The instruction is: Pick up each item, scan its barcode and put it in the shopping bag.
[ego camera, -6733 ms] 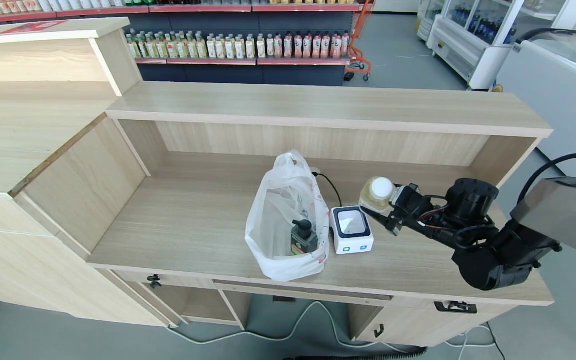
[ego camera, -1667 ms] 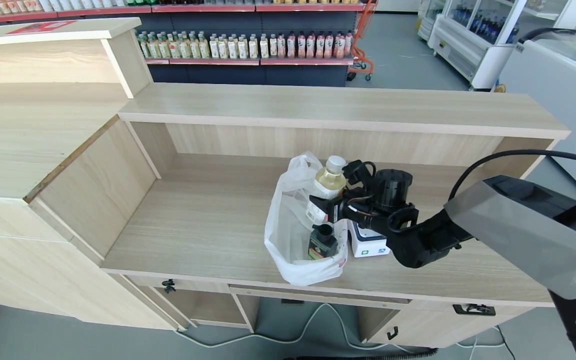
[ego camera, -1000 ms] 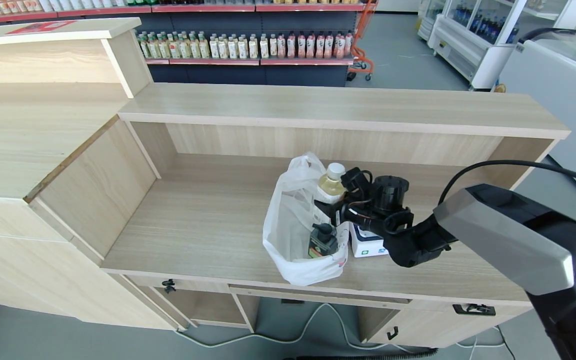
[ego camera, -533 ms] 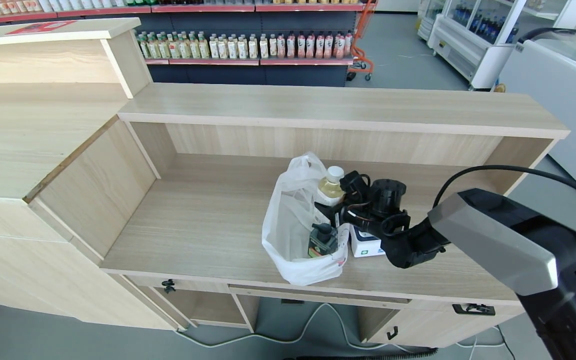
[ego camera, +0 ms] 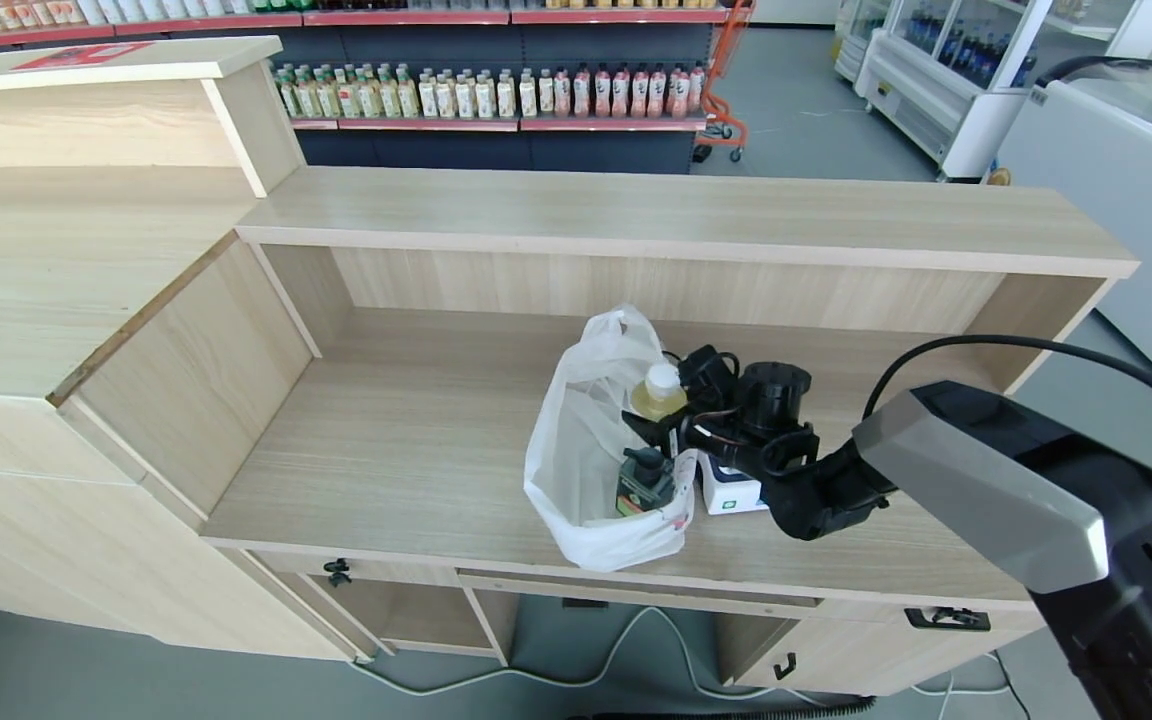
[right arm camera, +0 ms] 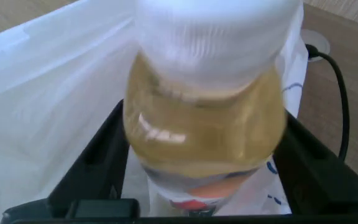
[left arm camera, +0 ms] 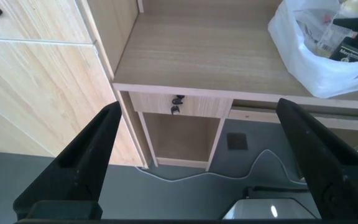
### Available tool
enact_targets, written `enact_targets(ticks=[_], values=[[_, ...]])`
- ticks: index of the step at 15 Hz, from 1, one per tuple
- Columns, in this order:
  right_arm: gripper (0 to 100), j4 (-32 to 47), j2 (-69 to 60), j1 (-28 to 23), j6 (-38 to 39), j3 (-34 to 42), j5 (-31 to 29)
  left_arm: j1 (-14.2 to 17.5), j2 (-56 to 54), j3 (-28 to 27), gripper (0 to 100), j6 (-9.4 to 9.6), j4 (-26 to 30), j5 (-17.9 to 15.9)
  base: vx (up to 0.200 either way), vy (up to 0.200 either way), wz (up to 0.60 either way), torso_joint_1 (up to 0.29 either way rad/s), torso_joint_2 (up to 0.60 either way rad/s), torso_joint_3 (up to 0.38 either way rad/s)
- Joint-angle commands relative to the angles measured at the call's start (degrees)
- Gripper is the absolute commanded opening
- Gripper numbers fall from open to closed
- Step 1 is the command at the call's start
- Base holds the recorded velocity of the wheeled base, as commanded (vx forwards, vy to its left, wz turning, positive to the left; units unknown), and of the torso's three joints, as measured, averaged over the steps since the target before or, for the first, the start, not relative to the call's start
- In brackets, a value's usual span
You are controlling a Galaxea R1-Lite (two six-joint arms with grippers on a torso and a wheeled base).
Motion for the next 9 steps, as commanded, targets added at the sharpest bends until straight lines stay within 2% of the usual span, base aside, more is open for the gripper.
enact_targets(ticks=[1, 4, 9], values=[[100, 0.4, -0.26, 0.02, 0.05, -0.07, -0.04, 0.0, -0.02, 0.0, 100, 0.02, -0.01, 0.01, 0.0, 0.0, 0.0, 0.0, 0.0, 0.0], [100, -0.39, -2.81, -0.15, 0.66, 0.29, -0.21, 0.0, -0.02, -0.09, 100, 0.02, -0.01, 0.01, 0.0, 0.0, 0.0, 0.0, 0.0, 0.0], [100, -0.13, -14.15, -2.26, 2.42, 2.4, -0.04, 0.0, -0.02, 0.0, 100, 0.28, -0.01, 0.01, 0.0, 0.0, 0.0, 0.0, 0.0, 0.0]])
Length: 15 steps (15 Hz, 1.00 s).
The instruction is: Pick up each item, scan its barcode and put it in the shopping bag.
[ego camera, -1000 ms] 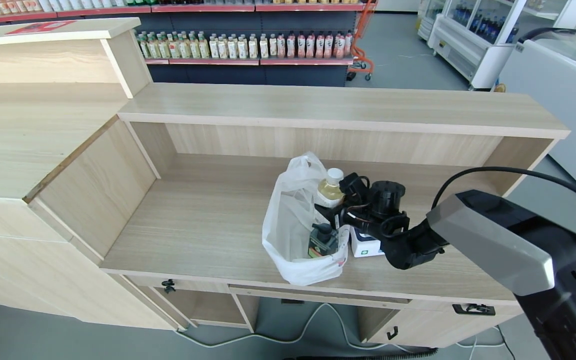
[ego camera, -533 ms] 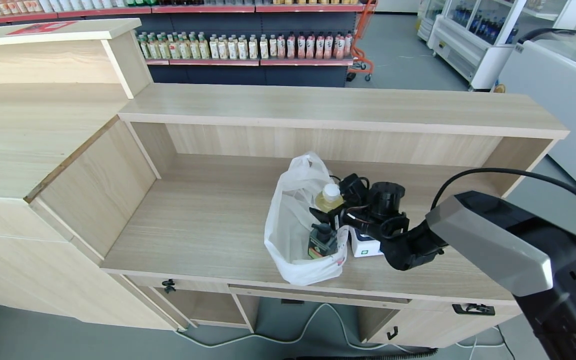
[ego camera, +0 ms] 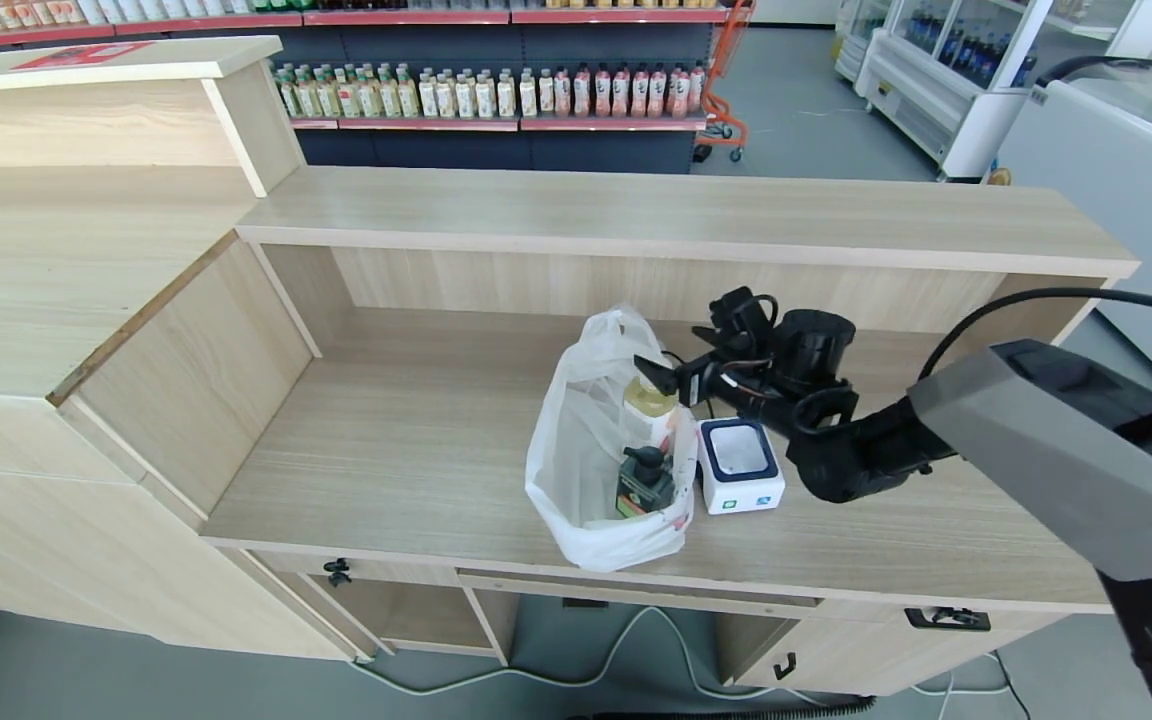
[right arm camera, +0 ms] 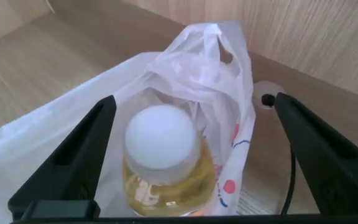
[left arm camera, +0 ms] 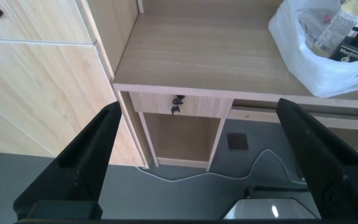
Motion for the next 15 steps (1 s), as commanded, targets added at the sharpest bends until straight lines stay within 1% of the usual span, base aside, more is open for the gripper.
enact_targets(ticks=[1, 2, 4, 5, 6, 7, 8, 9, 10, 11, 12, 14, 15], values=[[100, 0.35, -9.07, -1.92, 0.0, 4.75, -0.01, 0.0, -0.02, 0.0, 100, 0.36, -0.01, -0.01, 0.0, 0.0, 0.0, 0.0, 0.0, 0.0], [100, 0.44, -12.06, -2.71, 0.0, 8.09, -0.1, 0.0, -0.02, 0.0, 100, 0.36, -0.01, -0.01, 0.0, 0.0, 0.0, 0.0, 0.0, 0.0], [100, 0.0, -22.61, -5.79, 0.27, 20.13, -1.33, 0.0, -0.02, 0.0, 100, 0.36, -0.1, -0.01, 0.0, 0.0, 0.0, 0.0, 0.0, 0.0], [100, 0.35, -28.76, -7.63, 0.44, 26.81, -3.88, 0.0, -0.02, 0.0, 100, 0.36, -0.01, 0.07, 0.0, 0.0, 0.0, 0.0, 0.0, 0.0], [100, 0.26, -32.19, -8.6, 0.97, 30.85, -5.64, 0.0, -0.02, 0.0, 100, 0.27, -0.01, -0.01, 0.0, 0.0, 0.0, 0.0, 0.0, 0.0], [100, 0.7, -40.8, -11.24, 3.17, 40.08, -9.94, 0.0, -0.02, 0.0, 100, 0.01, -0.01, -0.01, 0.0, 0.0, 0.0, 0.0, 0.0, 0.0], [100, 1.4, -45.28, -13.26, 3.61, 45.0, -12.14, 0.0, -0.02, 0.0, 100, -0.16, -0.01, 0.07, 0.0, 0.0, 0.0, 0.0, 0.0, 0.0], [100, 3.6, -53.19, -17.65, 3.87, 53.97, -14.34, 0.0, -0.02, 0.0, 100, -0.34, 0.07, -0.01, 0.0, 0.0, 0.0, 0.0, 0.0, 0.0], [100, 4.48, -55.57, -19.23, 3.87, 56.87, -14.69, 0.0, -0.02, 0.0, 100, -0.43, 0.07, 0.07, 0.0, 0.0, 0.0, 0.0, 0.0, 0.0], [100, 6.94, -62.6, -23.8, 3.96, 65.75, -15.39, 0.0, 0.06, 0.0, 100, -0.87, 0.07, -0.01, 0.0, 0.0, 0.0, 0.0, 0.0, 0.0], [100, 7.29, -66.55, -25.47, 4.05, 71.11, -15.31, 0.0, 0.06, 0.0, 100, -0.87, 0.07, 0.07, 0.0, 0.0, 0.0, 0.0, 0.0, 0.0], [100, 7.47, -75.17, -26.18, 4.13, 80.07, -15.39, 0.0, 0.06, 0.0, 100, -0.78, 0.07, 0.07, 0.0, 0.0, 0.0, 0.0, 0.0, 0.0], [100, 8.7, -78.95, -26.18, 4.13, 82.01, -15.48, 0.0, 0.06, 0.0, 100, -0.87, 0.07, 0.07, 0.0, 0.0, 0.0, 0.0, 0.0, 0.0]])
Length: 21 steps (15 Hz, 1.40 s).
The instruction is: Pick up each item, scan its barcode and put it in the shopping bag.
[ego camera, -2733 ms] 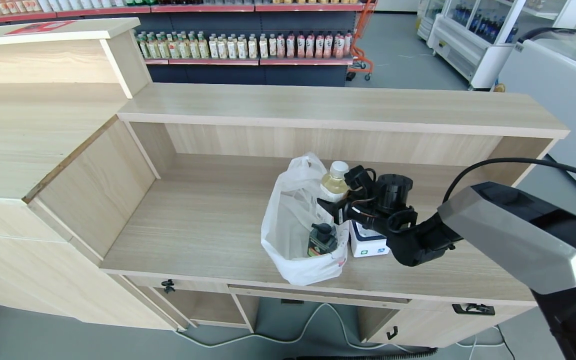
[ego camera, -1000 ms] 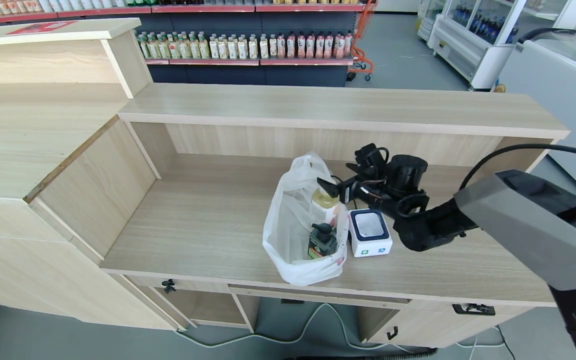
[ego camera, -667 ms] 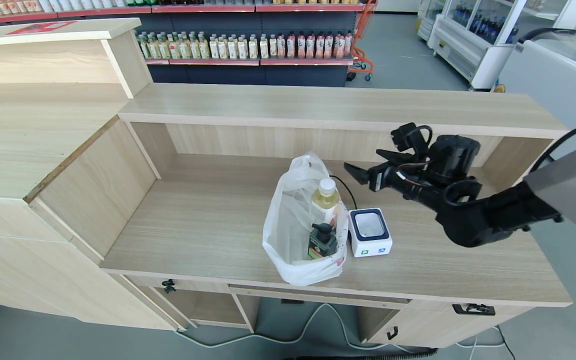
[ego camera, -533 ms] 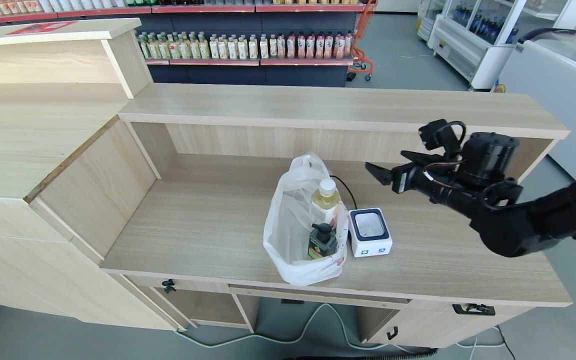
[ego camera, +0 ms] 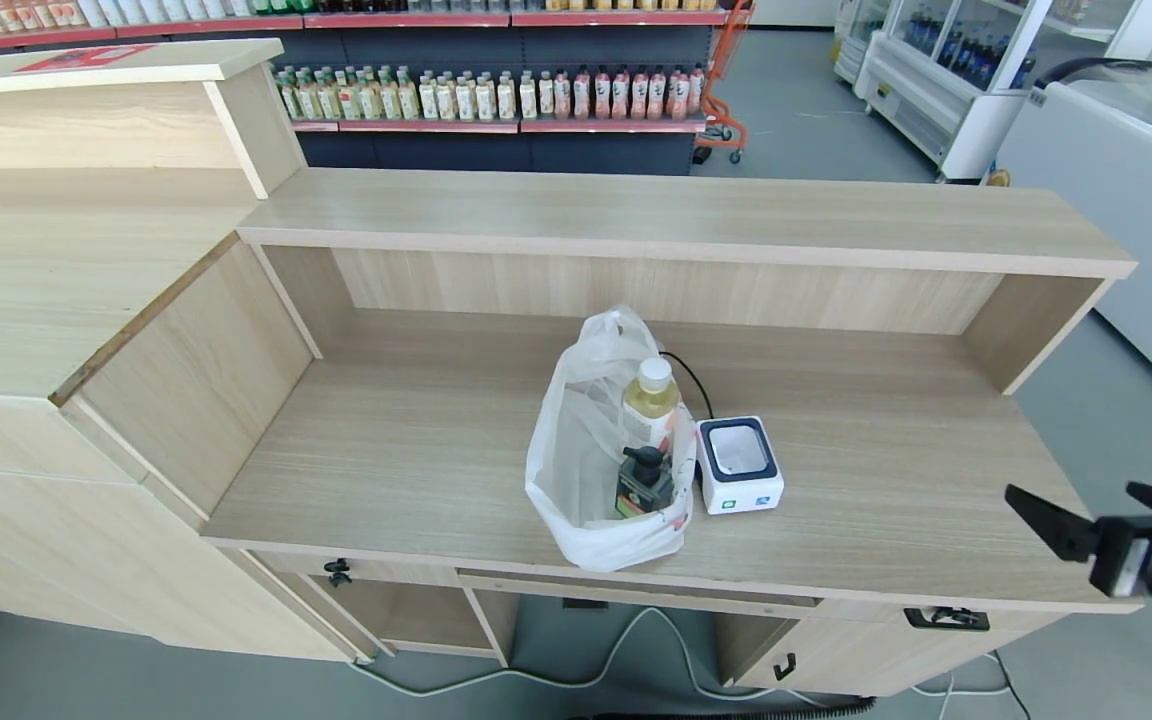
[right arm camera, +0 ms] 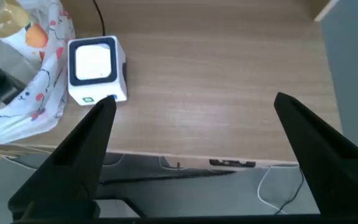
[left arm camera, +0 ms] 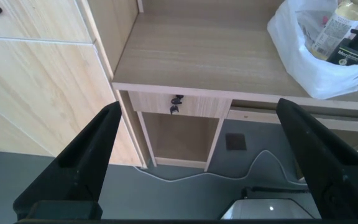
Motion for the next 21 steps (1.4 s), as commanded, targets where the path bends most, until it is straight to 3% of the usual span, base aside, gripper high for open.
enact_targets(ticks=[1, 5, 7, 10, 13, 16, 21], values=[[100, 6.94, -18.21, -2.81, 0.19, 8.64, -1.0, 0.0, 0.06, 0.0, 100, -0.09, 0.0, -0.04, 0.0, 0.0, 0.0, 0.0, 0.0, 0.0], [100, 29.26, -41.32, -2.28, -0.34, 8.64, -1.35, 0.0, 0.06, 0.0, 100, -0.09, 0.0, -0.04, 0.0, 0.0, 0.0, 0.0, 0.0, 0.0], [100, 34.27, -48.88, -3.86, -0.25, 8.64, -1.26, 0.0, 0.06, 0.0, 100, -0.09, 0.0, 0.05, 0.0, 0.0, 0.0, 0.0, 0.0, 0.0], [100, 50.27, -66.55, -2.54, -0.17, 8.64, -1.96, 0.0, 0.06, 0.0, 100, -0.09, 0.0, -0.04, 0.0, 0.0, 0.0, 0.0, 0.0, 0.0], [100, 54.13, -66.81, -0.08, 0.19, 8.64, -8.12, 0.0, 0.06, 0.0, 100, -0.09, 0.0, -0.04, 0.0, 0.0, 0.0, 0.0, 0.0, 0.0], [100, 55.1, -70.68, 4.22, 1.94, 8.38, -8.73, 0.0, 0.06, 0.0, 100, -0.09, 0.0, 0.05, 0.0, 0.0, 0.0, 0.0, 0.0, 0.0], [100, 55.19, -72.08, 3.87, 3.44, 8.38, -8.82, 0.0, 0.06, 0.0, 100, -0.09, 0.0, 0.05, 0.0, 0.0, 0.0, 0.0, 0.0, 0.0]])
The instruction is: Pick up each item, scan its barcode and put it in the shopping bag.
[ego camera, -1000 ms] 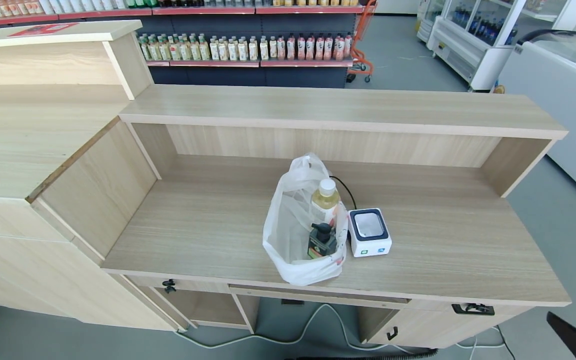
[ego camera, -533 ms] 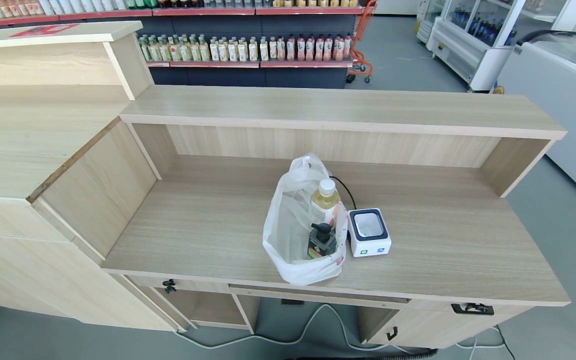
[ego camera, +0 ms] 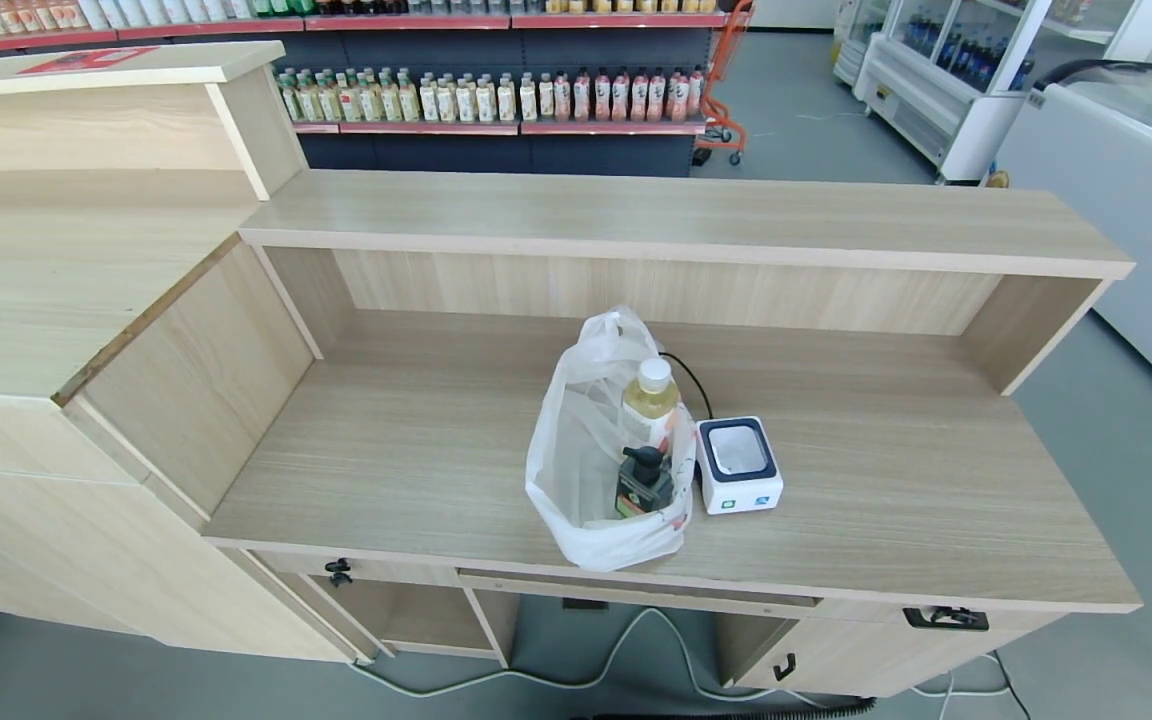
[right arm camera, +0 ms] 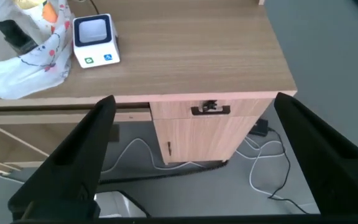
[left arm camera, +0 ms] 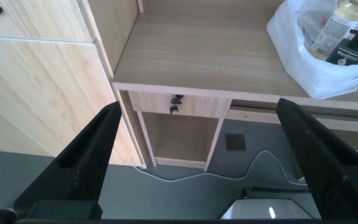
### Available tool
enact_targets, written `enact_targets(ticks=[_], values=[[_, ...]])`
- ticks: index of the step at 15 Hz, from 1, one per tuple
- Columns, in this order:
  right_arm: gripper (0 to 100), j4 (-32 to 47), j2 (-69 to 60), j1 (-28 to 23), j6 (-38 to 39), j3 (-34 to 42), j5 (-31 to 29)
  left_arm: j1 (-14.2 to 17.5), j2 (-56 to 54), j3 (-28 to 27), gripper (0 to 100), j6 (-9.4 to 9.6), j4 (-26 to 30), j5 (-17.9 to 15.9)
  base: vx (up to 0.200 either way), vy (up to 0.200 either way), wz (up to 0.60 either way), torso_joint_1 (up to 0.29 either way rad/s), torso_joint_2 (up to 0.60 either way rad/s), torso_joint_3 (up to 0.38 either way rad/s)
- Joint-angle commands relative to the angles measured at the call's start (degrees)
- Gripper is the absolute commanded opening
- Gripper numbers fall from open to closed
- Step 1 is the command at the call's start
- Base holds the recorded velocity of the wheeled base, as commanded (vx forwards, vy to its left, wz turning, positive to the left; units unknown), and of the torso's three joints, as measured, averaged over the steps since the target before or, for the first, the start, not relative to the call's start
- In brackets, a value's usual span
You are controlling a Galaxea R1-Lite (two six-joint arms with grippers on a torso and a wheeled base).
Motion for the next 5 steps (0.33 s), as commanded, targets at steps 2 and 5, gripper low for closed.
enact_targets(ticks=[2, 5], values=[[100, 0.28, -0.46, 0.02, -0.08, 0.03, 0.07, 0.0, 0.06, 0.0, 100, -0.01, 0.0, -0.06, 0.0, 0.0, 0.0, 0.0, 0.0, 0.0], [100, 0.28, -0.46, 0.02, -0.17, 0.03, 0.07, 0.0, 0.06, 0.0, 100, -0.01, 0.0, -0.06, 0.0, 0.0, 0.0, 0.0, 0.0, 0.0]])
